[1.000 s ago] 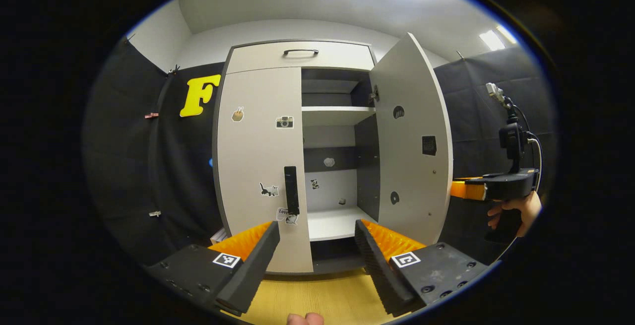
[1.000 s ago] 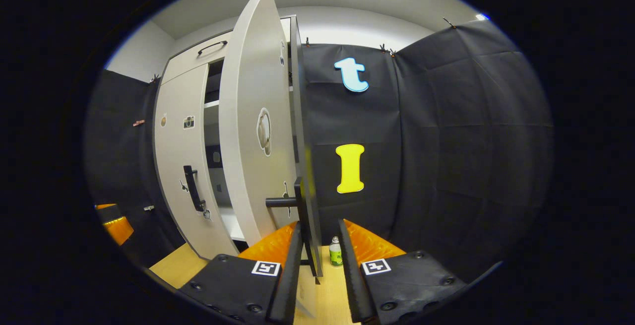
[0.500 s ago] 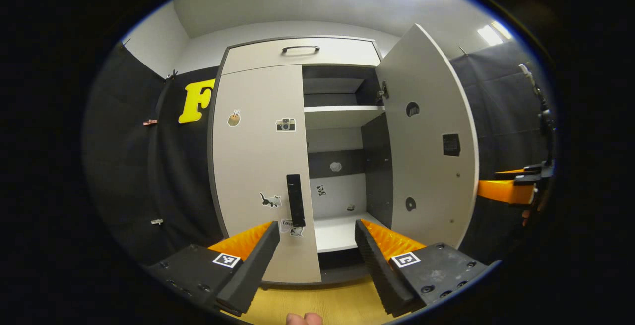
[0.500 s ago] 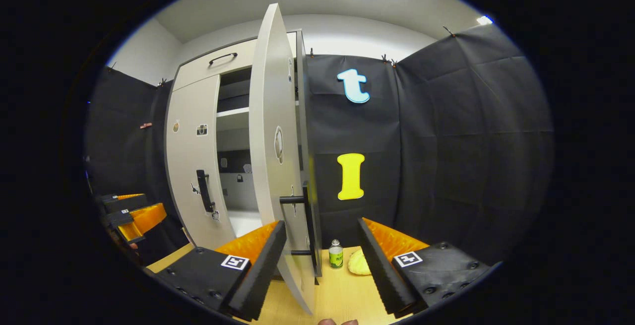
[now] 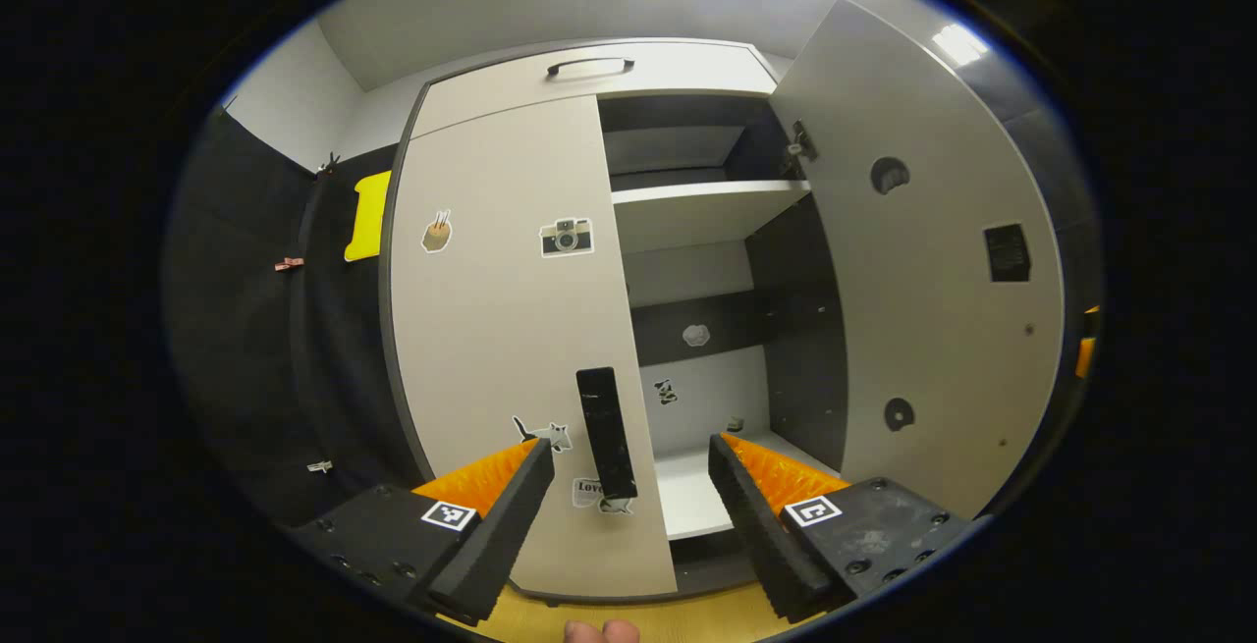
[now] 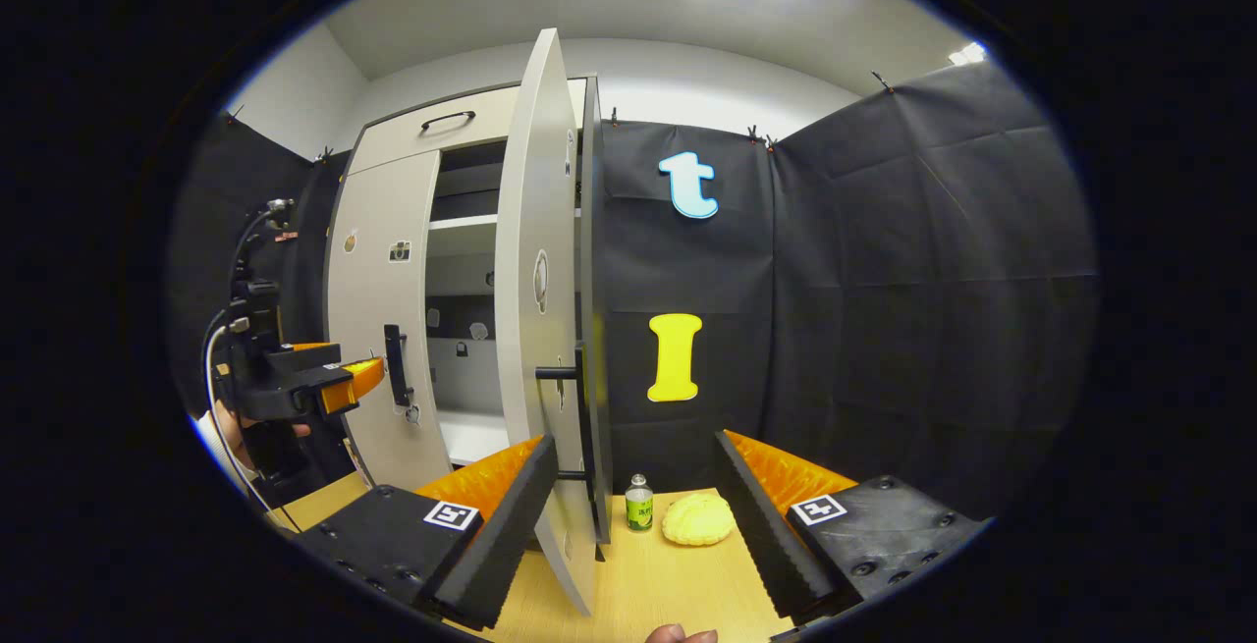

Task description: Open the right door of the double-door shoe cabinet with the right hand, and open the left door with the left hand.

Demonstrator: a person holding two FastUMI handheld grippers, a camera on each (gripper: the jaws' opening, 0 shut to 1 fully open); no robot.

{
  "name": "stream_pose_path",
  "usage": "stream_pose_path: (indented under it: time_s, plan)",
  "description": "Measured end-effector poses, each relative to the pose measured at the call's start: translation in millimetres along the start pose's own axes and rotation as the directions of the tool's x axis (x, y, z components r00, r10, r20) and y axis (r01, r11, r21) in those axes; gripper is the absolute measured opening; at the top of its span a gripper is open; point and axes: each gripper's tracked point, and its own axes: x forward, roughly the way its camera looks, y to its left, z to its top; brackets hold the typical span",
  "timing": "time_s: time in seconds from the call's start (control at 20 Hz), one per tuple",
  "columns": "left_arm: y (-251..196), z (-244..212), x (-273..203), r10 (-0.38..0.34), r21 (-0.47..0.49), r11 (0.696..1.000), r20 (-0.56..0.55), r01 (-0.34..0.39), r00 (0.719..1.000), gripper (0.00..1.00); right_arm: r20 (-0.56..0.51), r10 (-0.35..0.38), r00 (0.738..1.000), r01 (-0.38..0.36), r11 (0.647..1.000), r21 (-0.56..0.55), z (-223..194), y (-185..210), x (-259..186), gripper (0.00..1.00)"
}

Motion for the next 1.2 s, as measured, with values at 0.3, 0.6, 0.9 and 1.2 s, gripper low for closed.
stream_pose_path:
  time_s: [0.3, 0.6, 0.9, 1.2]
  plan:
    - [19, -30, 56, 0.054, -0.034, 0.998, -0.081, -0.057, 0.995, 0.99, 0.003, -0.015, 1.0, 0.015, 1.0, 0.012, -2, -14, -2, 0.99]
    - [24, -51, 89, 0.077, -0.032, 0.996, -0.117, -0.081, 0.99, 0.87, 0.004, -0.025, 1.0, 0.025, 1.0, 0.007, -3, -28, 0, 0.99]
    - [16, -42, 103, 0.046, -0.051, 0.997, -0.082, -0.05, 0.996, 0.52, -0.012, -0.039, 0.999, 0.039, 0.999, 0.001, -10, -39, 2, 0.99]
    - [14, -47, 105, 0.024, -0.125, 0.991, -0.12, -0.039, 0.993, 0.32, -0.014, -0.048, 0.999, 0.048, 0.999, 0.003, -10, -44, -1, 0.99]
